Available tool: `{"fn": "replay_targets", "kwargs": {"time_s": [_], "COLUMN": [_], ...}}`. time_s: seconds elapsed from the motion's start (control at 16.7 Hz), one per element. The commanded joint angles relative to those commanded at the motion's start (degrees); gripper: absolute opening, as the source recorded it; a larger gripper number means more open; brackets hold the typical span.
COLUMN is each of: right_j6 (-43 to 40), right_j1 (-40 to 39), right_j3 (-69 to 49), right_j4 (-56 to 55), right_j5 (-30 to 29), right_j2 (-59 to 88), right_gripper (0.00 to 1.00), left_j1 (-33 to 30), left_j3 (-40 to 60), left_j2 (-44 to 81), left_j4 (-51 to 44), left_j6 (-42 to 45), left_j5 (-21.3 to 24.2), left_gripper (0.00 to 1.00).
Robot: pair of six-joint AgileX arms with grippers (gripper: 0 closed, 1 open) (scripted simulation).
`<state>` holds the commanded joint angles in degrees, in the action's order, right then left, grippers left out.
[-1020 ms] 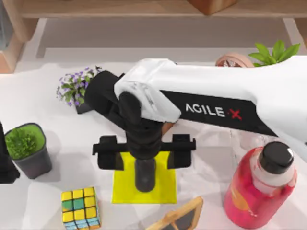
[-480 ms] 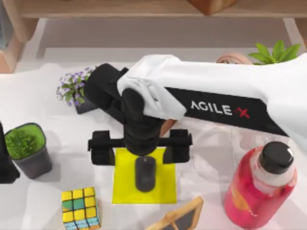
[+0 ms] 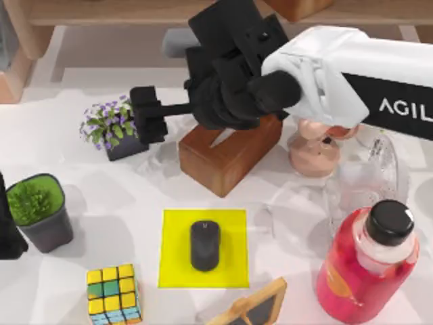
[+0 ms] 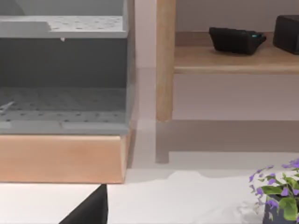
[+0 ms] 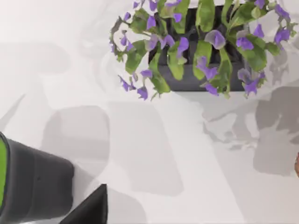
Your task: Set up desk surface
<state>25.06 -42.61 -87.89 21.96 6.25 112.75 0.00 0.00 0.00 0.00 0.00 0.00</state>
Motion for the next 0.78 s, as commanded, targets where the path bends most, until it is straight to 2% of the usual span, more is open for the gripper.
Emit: {"fn": "replay_targets", "kwargs": {"time_s": [0.3, 0.78], "right_j6": [-24.50, -67.06], "right_j1": [16.86, 54.45], "right_j3": [14.14, 38.92], "right_j4": [-30.11, -74.98], "right_j5": [7.33, 18.72], "right_j2": [-9.73, -19.73], "right_gripper": [1.00, 1.00], "left_j1": [0.00, 0.00], "left_j3": [0.00, 0.00], "left_j2": [0.00, 0.00], "left_j4": [0.00, 0.00], "left_j6": [0.00, 0.00], "left_j5": [0.00, 0.00], "left_gripper": [1.00, 1.00]}}
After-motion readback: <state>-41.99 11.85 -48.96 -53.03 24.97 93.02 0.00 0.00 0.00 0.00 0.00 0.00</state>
